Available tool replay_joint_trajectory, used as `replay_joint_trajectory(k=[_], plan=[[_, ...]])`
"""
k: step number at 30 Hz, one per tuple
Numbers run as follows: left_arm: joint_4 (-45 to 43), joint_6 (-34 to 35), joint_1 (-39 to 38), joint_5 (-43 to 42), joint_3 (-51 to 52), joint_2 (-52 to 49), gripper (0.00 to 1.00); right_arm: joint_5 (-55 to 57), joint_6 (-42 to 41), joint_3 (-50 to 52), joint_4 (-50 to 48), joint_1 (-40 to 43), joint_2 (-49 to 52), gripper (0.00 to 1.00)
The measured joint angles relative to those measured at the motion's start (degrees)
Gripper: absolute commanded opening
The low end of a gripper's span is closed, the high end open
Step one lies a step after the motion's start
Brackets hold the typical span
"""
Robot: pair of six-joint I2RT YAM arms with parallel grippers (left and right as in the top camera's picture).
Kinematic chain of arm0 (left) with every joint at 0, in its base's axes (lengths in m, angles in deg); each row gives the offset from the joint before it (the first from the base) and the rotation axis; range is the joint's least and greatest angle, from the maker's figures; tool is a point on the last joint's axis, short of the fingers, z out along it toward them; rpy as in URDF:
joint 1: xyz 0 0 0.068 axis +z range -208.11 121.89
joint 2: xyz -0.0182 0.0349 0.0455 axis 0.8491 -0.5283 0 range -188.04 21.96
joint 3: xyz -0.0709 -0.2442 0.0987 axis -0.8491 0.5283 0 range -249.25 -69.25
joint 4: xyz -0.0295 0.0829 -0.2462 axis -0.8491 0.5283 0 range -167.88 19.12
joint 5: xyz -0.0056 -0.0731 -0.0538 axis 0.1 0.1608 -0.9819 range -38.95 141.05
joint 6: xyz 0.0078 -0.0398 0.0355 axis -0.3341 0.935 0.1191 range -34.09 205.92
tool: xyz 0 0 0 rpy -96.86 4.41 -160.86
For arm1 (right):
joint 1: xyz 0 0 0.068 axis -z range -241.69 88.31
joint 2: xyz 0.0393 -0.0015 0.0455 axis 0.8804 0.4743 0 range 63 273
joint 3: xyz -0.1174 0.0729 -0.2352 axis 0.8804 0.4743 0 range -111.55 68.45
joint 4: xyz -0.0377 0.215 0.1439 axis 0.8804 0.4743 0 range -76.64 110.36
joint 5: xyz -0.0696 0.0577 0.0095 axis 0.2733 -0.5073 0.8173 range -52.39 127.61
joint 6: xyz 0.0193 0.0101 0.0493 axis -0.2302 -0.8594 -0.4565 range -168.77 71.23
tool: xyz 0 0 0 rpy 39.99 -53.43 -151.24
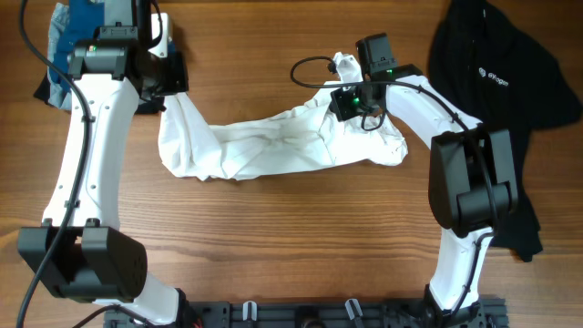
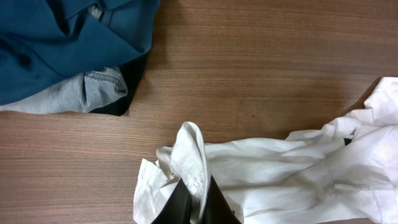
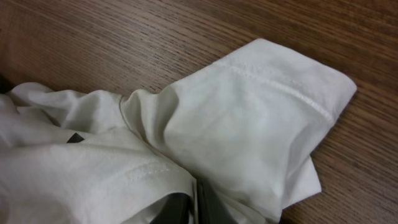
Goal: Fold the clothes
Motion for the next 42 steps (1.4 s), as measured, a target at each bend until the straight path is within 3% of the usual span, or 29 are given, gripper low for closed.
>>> replay_joint_trajectory(k=[7, 14, 19, 20, 21, 22, 26, 32, 42], plan=[[-1.79, 0.0, 0.0, -0.02, 0.0, 0.0, 0.04, 0.0, -0.96, 0.0, 1.07, 0.5, -2.51, 0.04], [-3.72, 0.0, 0.0, -0.02, 0.0, 0.79, 0.04, 2.14, -2.36, -0.98, 4.28, 4.13, -21.66, 0.04], [-4.46, 0.0, 0.0, 0.0, 0.0, 4.2, 0.04, 4.17, -2.82, -1.4, 7.06, 4.24, -25.75, 0.04], [-4.52, 0.0, 0.0, -0.02, 0.0, 4.85, 0.04, 4.35, -2.84, -1.4, 7.61, 4.24, -25.62, 0.06], [-4.52, 0.0, 0.0, 0.0, 0.0, 5.4, 0.04, 4.55, -2.99, -1.4, 8.63, 4.24, -25.31, 0.37], [-4.5, 0.0, 0.0, -0.02, -0.02, 5.62, 0.04, 4.55, -3.08, -1.4, 9.42, 4.26, -25.11, 0.5], [-4.55, 0.0, 0.0, 0.0, 0.0, 5.68, 0.04, 2.32, -3.54, -1.14, 12.44, 4.13, -23.63, 0.74], [-4.66, 0.0, 0.0, -0.02, 0.0, 5.68, 0.04, 0.2, -8.0, 1.33, 12.76, 1.55, -18.47, 0.79], [-4.61, 0.0, 0.0, 0.0, 0.0, 5.68, 0.04, 2.95, -29.24, 1.51, 8.96, -1.99, -6.43, 0.83]])
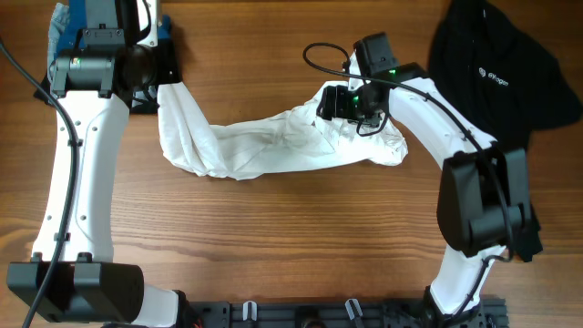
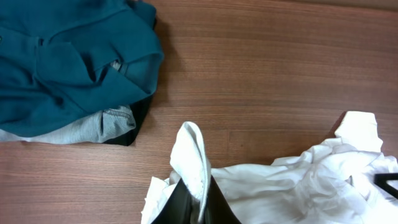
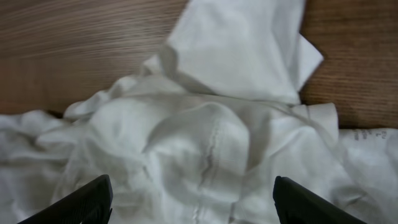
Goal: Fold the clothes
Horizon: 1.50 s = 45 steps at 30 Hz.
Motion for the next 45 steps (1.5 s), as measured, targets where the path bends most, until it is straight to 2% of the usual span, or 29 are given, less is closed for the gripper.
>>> replay_joint_trajectory(k=[11, 19, 27, 34, 45], plan=[[0.07, 0.0, 0.0, 0.0, 0.0, 0.0, 0.04, 0.26, -0.59, 0.42, -1.6, 0.0, 1.68, 0.81], [0.74, 0.0, 0.0, -0.02, 0.0, 0.0, 0.04, -2.36, -0.85, 0.42, -0.68, -0.13, 1.68, 0.75], [0.83, 0.0, 0.0, 0.0, -0.02, 0.0, 0.04, -3.08, -2.62, 0.42, -4.92, -3.17, 1.68, 0.71], [1.53, 0.0, 0.0, -0.02, 0.0, 0.0, 0.04, -1.22, -5.75, 0.42, -8.28, -5.03, 1.68, 0.56], [1.68, 0.0, 0.0, -0.02, 0.0, 0.0, 0.04, 3.02, -7.32, 0.42, -12.2, -5.97, 2.91, 0.49]])
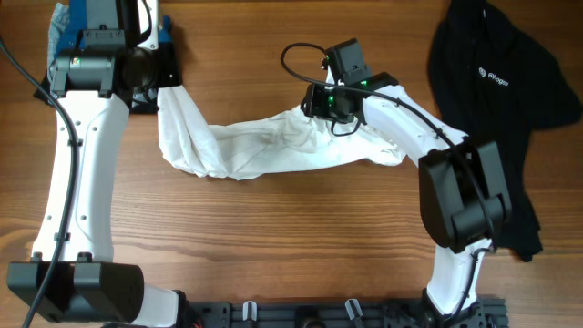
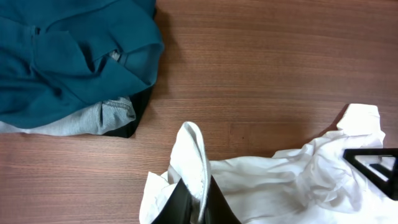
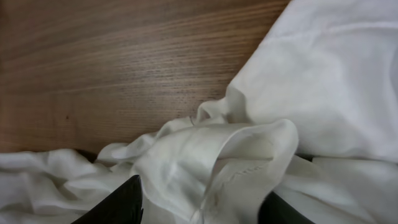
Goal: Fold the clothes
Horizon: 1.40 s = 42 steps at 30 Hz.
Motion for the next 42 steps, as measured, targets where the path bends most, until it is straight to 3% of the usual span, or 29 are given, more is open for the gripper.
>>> replay_joint_trajectory(k=[5, 6, 8, 9, 22, 31, 42], plan=[[0.24, 0.0, 0.0, 0.02, 0.0, 0.0, 0.04, 0.33, -0.35, 0.0, -0.02, -0.15, 0.7, 0.39], [0.22, 0.0, 0.0, 0.0, 0.0, 0.0, 0.04, 0.33, -0.42, 0.0, -0.02, -0.15, 0.7, 0.32], [0.24, 0.0, 0.0, 0.0, 0.0, 0.0, 0.04, 0.35, -0.59, 0.0, 0.0, -0.15, 0.7, 0.08], [0.22, 0.0, 0.0, 0.0, 0.0, 0.0, 0.04, 0.42, -0.79, 0.0, -0.02, -0.15, 0.7, 0.04], [0.24, 0.0, 0.0, 0.02, 0.0, 0.0, 0.04, 1.07, 0.33, 0.0, 3.26, 1.38, -2.89, 0.04], [0.24, 0.0, 0.0, 0.31, 0.0, 0.0, 0.04, 1.99, 6.82, 0.0, 8.26, 13.66, -20.04, 0.04], [0.13, 0.0, 0.04, 4.09, 0.0, 0.0, 0.04, 2.05, 13.0, 0.0, 11.13, 26.88, -22.84, 0.04]])
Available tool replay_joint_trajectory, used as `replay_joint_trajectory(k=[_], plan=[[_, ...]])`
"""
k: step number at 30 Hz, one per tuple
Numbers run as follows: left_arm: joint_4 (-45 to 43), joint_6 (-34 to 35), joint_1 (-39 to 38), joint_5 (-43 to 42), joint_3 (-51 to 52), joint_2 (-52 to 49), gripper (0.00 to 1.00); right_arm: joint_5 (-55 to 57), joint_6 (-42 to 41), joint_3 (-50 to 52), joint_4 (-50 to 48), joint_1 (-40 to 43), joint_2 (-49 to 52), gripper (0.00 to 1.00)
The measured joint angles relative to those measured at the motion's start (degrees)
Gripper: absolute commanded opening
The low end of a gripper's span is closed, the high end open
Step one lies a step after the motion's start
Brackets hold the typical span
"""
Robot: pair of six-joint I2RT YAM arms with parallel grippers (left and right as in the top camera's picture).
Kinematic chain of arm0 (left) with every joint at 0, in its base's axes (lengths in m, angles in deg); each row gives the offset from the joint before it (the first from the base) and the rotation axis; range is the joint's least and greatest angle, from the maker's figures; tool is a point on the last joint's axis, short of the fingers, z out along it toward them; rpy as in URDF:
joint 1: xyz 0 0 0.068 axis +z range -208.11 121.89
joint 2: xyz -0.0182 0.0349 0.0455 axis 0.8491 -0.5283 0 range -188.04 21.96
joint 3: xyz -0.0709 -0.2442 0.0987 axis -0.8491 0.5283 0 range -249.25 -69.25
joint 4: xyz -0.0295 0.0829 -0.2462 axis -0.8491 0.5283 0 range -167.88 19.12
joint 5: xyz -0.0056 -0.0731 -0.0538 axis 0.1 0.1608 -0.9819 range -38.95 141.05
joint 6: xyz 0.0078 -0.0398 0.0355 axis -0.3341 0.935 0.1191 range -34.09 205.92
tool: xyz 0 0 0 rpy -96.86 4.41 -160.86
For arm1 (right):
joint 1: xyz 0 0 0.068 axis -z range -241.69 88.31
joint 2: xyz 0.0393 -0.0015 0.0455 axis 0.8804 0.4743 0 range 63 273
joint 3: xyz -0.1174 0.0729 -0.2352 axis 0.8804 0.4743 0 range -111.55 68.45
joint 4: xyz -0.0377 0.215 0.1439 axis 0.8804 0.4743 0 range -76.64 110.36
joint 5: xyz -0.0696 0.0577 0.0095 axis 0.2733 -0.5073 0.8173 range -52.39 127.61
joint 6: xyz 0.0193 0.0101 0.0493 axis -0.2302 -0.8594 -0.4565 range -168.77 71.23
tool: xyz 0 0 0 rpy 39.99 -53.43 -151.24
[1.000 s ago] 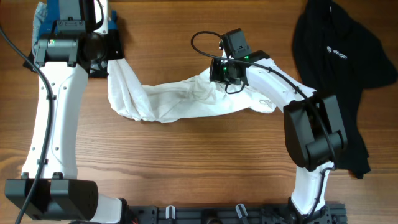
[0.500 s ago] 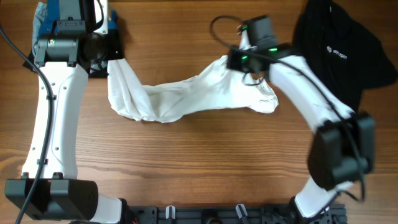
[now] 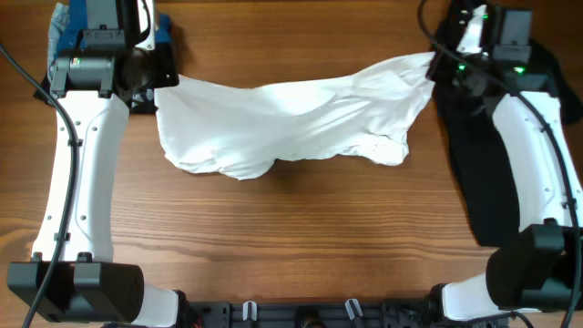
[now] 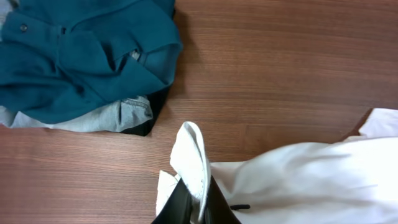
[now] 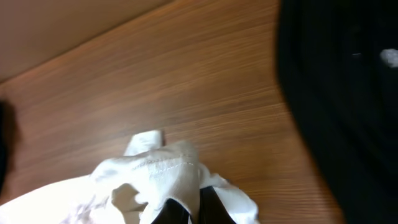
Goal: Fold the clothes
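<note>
A white garment (image 3: 291,123) hangs stretched between both arms across the far half of the table. My left gripper (image 3: 157,84) is shut on its left corner, a fold of white cloth (image 4: 191,158) pinched between the black fingers (image 4: 180,205). My right gripper (image 3: 435,56) is shut on the right corner, where a hemmed edge (image 5: 168,171) sticks up from the jaws. The lower hem sags onto the wood (image 3: 273,210).
A black garment (image 3: 510,118) lies at the right edge, under the right arm, and shows dark in the right wrist view (image 5: 348,93). A teal shirt over grey and black clothes (image 4: 74,62) is piled at the far left corner (image 3: 73,27).
My right gripper was over the bunched middle of the white garment; now it is shut on a corner far to the right, raised. The garment is spread out wide. Left gripper unmoved.
The white garment lay bunched, with both grippers shut on cloth. Then the right gripper was open over the crumpled right part, then further left over the middle. Now it holds a corner at the far right and the garment is stretched between both arms.
</note>
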Motion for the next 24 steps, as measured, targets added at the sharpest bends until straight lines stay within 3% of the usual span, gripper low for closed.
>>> replay_joint_trajectory(k=[9, 24], plan=[[-7.45, 0.0, 0.0, 0.07, -0.02, 2.19, 0.04, -2.47, 4.57, -0.02, 0.57, 1.42, -5.57, 0.04], [-15.63, 0.0, 0.0, 0.02, -2.19, 38.49, 0.04, -4.22, 4.76, -4.44, 2.71, 21.07, -44.74, 0.04]])
